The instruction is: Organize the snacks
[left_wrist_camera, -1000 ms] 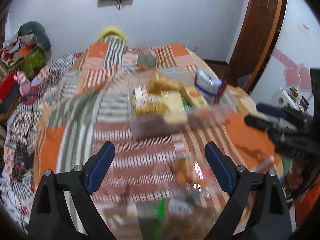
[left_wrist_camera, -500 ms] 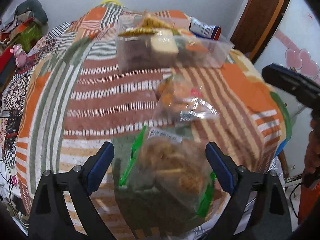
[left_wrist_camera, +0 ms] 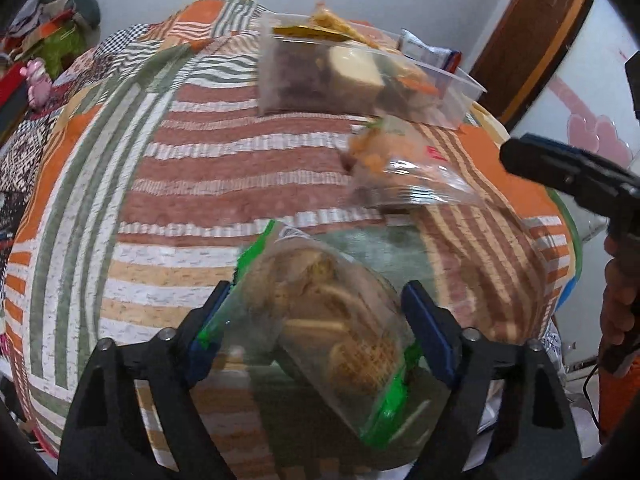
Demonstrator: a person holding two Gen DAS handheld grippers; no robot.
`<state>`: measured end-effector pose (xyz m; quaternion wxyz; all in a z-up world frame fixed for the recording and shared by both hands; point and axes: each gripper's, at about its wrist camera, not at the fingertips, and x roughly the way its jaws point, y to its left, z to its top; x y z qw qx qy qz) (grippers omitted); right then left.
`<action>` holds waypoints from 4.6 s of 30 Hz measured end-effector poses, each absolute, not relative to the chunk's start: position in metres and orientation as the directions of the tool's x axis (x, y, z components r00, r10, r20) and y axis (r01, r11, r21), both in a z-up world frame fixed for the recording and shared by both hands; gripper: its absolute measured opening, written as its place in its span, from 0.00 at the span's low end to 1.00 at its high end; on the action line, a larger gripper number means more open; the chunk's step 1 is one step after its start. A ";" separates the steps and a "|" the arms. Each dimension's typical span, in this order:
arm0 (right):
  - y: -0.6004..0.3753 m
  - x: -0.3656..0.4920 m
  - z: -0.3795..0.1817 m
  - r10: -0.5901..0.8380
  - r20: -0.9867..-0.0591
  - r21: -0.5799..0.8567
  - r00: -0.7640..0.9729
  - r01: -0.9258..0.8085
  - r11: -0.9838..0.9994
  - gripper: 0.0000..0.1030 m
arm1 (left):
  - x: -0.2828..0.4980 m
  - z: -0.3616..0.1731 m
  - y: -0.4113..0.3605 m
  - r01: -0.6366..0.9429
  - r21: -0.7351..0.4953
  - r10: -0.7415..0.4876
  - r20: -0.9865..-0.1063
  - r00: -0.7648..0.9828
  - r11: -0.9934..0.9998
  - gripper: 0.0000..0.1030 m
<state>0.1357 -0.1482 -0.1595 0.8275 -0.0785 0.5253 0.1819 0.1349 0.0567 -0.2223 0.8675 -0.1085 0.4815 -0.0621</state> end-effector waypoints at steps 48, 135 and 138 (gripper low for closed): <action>-0.168 0.192 -0.140 0.200 -0.845 0.063 0.495 -0.281 0.958 0.51 | 0.206 -0.123 0.072 0.014 -0.146 -0.108 -0.661 0.742 0.989 0.48; -0.187 0.097 0.031 0.224 -0.473 0.008 0.852 -0.250 0.968 1.00 | 0.090 0.029 0.016 0.034 -0.071 -0.049 -0.227 0.973 0.997 1.00; -0.188 0.095 0.031 0.220 -0.474 0.010 0.852 -0.245 0.969 1.00 | 0.085 0.028 0.015 0.032 -0.068 -0.047 -0.224 0.973 0.997 1.00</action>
